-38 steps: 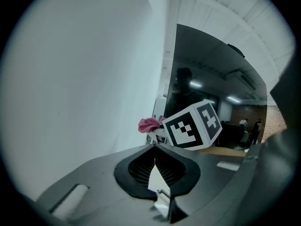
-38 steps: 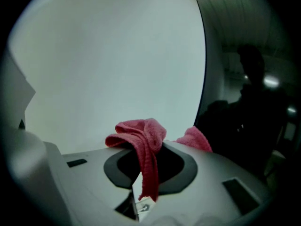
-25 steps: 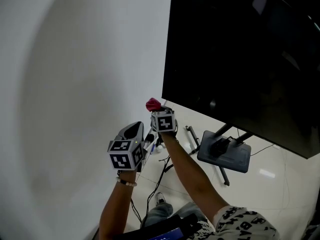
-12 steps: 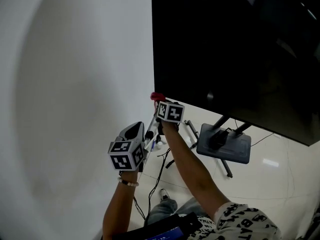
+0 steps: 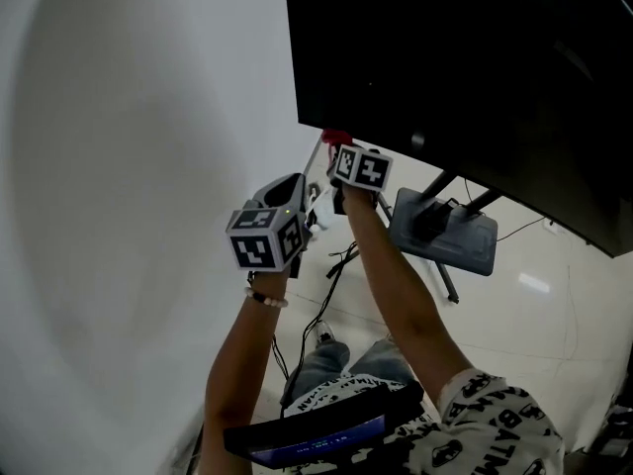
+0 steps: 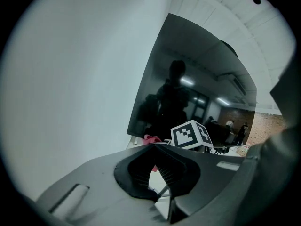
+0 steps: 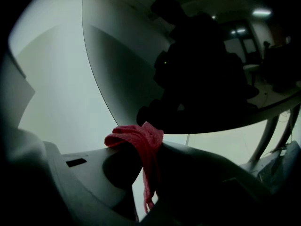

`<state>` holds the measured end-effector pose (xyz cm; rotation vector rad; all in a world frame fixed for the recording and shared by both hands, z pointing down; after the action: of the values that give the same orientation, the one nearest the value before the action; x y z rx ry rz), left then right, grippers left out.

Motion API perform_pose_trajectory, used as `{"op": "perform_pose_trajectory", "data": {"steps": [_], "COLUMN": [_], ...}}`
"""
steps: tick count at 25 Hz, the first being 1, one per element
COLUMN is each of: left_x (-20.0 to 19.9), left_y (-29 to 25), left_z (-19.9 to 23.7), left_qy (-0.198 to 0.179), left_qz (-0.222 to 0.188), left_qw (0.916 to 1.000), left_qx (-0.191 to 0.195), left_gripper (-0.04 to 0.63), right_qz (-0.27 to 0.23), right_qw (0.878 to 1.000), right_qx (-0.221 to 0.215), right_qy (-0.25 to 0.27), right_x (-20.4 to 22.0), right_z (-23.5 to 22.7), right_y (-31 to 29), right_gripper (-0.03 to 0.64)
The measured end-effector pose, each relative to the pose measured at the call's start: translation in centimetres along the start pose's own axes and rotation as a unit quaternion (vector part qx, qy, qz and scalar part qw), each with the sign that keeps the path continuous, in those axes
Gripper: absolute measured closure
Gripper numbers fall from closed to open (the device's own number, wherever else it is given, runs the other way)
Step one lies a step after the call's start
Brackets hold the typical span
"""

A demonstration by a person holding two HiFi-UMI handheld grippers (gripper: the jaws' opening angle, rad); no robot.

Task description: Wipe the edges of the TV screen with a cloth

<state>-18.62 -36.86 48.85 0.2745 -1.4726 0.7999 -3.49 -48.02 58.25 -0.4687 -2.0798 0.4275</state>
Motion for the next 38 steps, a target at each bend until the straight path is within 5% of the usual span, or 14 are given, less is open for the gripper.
{"op": "perform_pose_trajectory", "data": {"steps": [12,38], "left_x": [0.5,2.5], "left_y": [-3.3,-11.0], "left_z": [-6.5,-31.9], "left_qy": [-0.007,-0.018], "left_qz": [0.0,0.031], "left_qw": [0.9989,0.9877], "left_qx": [0.046,0.152], "left_gripper": [0.597,0.597], "right_qz": [-0.016,-0.057], "right_qw": [0.999,0.992], "right_qx": [0.035,0.092], "right_qy": [-0.013,-0.058], "right_x": [-1.7,-5.9], "right_z": [-7.8,-29.4], "right_y": [6.1,23.8], "right_gripper": [0.541,0.541]}}
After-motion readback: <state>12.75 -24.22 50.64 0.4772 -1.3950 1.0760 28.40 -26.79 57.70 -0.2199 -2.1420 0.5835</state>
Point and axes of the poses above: the fingertips, and each gripper's own axes: y backward along the fingers, z to its left, x out of its underside, the point moved 3 cm from there along y, backward along the fingers, and after that the axes turned 12 degrees about -y, right-handed, at the moved point
